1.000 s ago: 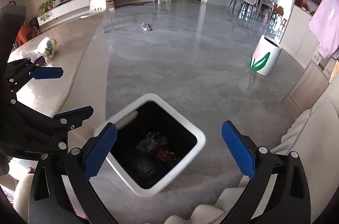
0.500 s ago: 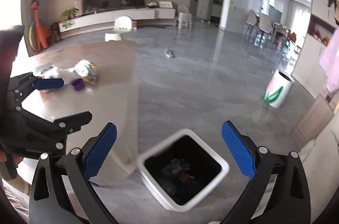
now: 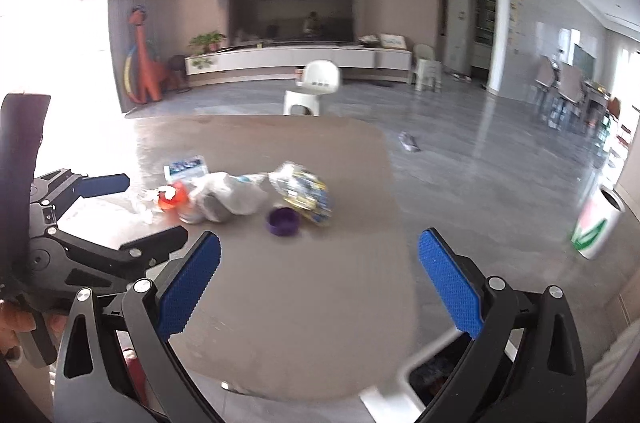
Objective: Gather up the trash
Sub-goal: 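Move both open tools back to the table, then grasp the crushed clear bottle with the left tool while the right tool grasps the toy bag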
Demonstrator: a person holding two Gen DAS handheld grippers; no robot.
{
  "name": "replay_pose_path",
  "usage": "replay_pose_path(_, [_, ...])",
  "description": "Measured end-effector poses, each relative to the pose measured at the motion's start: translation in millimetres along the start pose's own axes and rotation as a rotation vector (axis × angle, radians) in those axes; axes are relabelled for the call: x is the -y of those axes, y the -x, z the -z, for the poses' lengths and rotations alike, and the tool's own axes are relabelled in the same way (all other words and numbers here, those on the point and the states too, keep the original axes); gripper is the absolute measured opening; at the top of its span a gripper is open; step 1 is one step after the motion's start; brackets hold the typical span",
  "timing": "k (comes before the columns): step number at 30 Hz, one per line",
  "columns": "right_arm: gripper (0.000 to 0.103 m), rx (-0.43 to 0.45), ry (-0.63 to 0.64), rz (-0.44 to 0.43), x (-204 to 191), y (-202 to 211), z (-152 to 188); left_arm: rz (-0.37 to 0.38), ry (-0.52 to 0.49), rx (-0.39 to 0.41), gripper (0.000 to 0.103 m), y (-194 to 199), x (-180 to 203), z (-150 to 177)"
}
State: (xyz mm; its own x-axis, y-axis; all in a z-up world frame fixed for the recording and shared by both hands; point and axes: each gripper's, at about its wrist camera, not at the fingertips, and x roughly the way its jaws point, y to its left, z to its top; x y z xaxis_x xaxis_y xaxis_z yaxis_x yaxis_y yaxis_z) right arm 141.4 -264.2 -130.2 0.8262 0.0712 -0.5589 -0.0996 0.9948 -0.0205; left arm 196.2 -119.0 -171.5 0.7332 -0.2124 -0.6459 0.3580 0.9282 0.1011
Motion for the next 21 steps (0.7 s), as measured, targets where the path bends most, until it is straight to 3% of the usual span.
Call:
replay_pose_path(8, [0.099,-0.006,0.026,-0.012,-42,-39,-17,-0.065,0.020,0.006,0.098,-20,-71,16])
replay_pose_path(14, [0.099,-0.047,0.027,0.017,-42,-81,-23,-0.115,0.004,-0.054,0.098,-70,-108,34])
replay_pose_path(21, [0.099,-0.097,0.044,0.026,-33,-130,-21,-0.082,0.038,-0.109,0.098,-114,-132,46])
